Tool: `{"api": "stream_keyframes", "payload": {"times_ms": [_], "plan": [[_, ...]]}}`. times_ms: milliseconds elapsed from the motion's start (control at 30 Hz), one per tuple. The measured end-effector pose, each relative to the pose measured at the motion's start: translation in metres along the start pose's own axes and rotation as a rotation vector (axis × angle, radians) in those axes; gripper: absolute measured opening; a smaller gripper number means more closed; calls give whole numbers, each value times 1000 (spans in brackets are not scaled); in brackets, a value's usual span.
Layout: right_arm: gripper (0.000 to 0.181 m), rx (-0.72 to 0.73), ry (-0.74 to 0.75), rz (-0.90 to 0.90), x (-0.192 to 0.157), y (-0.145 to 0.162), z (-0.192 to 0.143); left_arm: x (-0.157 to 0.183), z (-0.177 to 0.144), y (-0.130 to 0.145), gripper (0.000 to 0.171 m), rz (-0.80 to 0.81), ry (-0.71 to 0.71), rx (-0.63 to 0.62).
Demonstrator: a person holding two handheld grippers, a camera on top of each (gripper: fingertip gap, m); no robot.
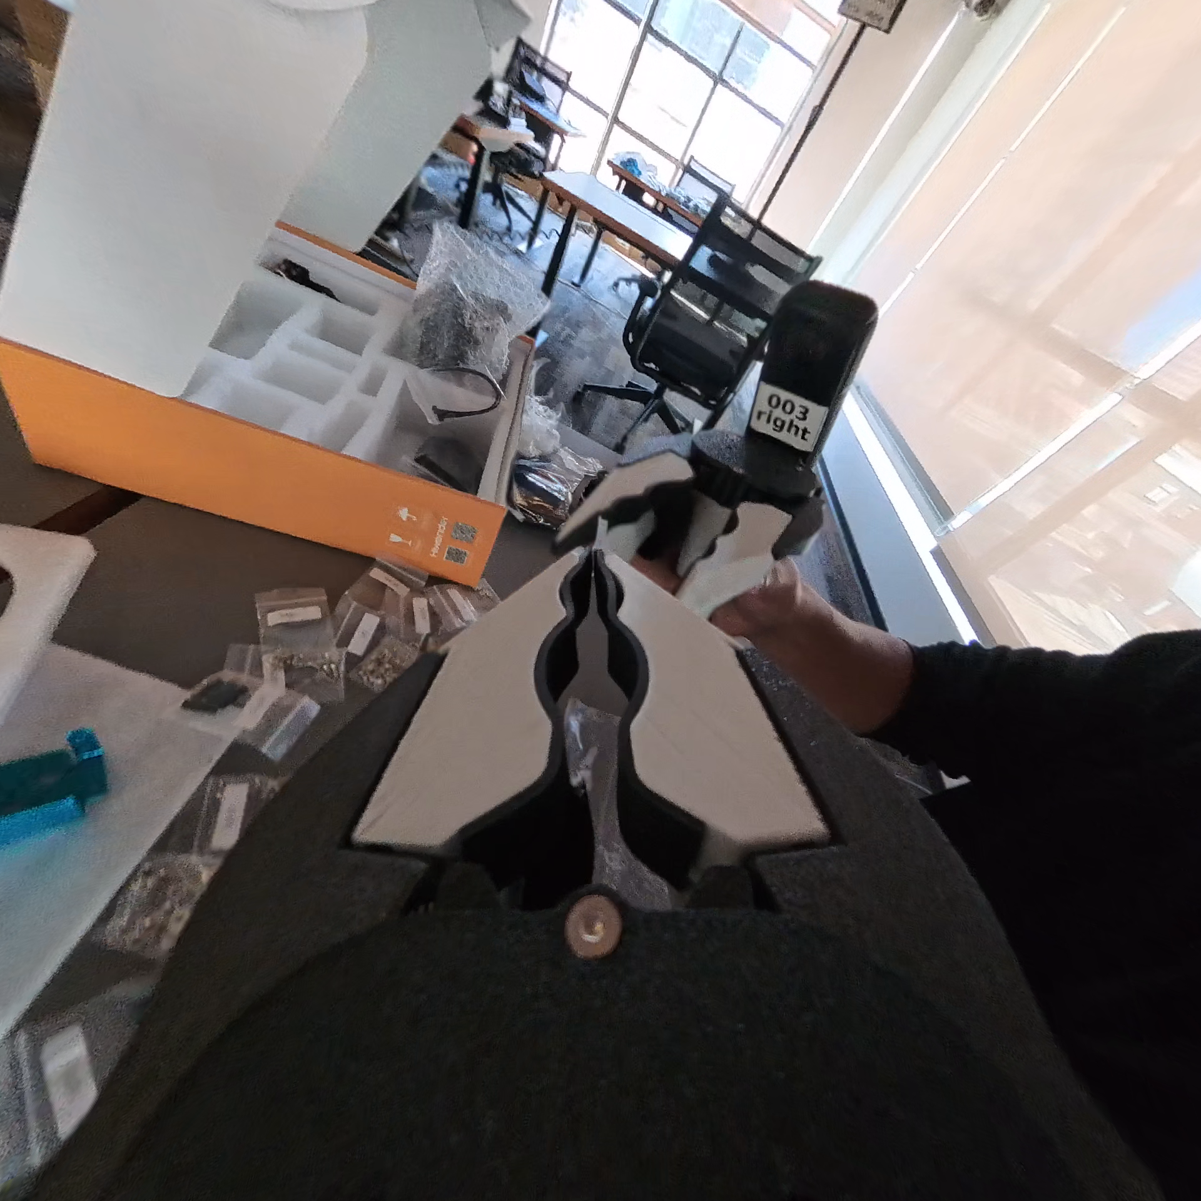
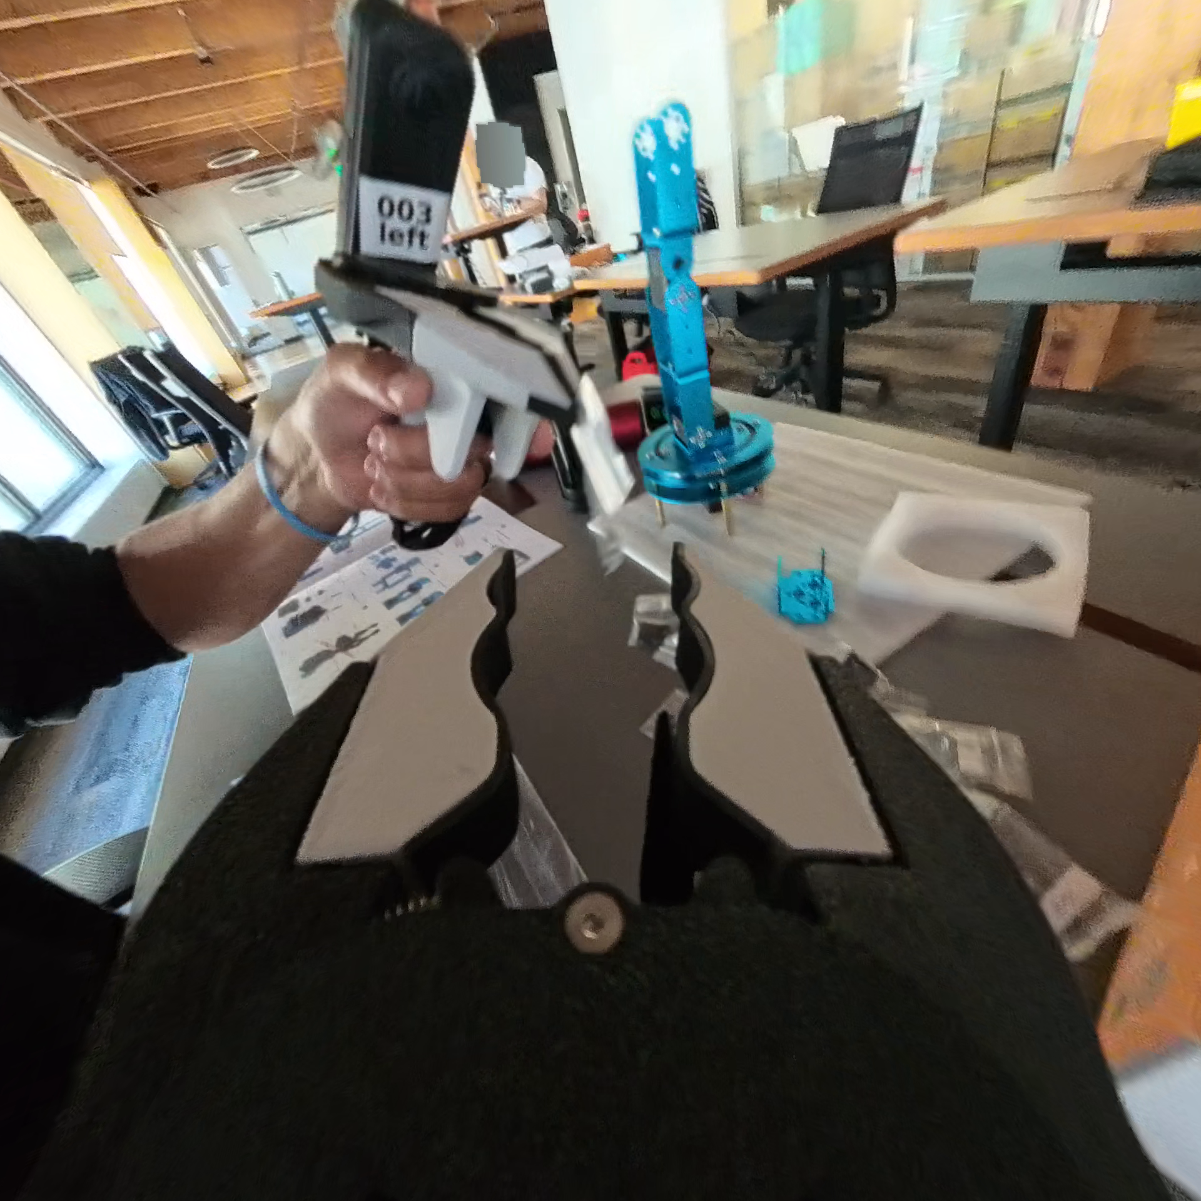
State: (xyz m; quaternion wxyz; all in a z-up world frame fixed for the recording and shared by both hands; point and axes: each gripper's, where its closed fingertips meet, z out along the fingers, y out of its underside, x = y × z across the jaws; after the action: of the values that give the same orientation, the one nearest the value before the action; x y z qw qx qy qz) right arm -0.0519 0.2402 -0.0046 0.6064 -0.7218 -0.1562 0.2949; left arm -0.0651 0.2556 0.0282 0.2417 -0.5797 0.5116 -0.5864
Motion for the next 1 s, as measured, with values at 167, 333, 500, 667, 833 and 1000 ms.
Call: {"api": "stream_keyframes", "payload": {"times_ms": [167,333,500,667,833,1000], "plan": [[26,-80,-234,-82,-62,-5,31,28,-52,23,0,-5,-56,68],[0,-150,-396,4,-97,22,63,32,-92,61,0,-43,-101,143],[0,-212,-537,203,-128,56,74,33,-114,106,34,51,-60,231],[0,-208,-598,298,-139,60,70,35,-109,143,15,75,1,135],[0,-214,-541,259,-128,66,68,41,-100,154,0,116,29,91],[0,-171,-579,240,-132,60,62,49,-105,147,0,84,97,141]]}}
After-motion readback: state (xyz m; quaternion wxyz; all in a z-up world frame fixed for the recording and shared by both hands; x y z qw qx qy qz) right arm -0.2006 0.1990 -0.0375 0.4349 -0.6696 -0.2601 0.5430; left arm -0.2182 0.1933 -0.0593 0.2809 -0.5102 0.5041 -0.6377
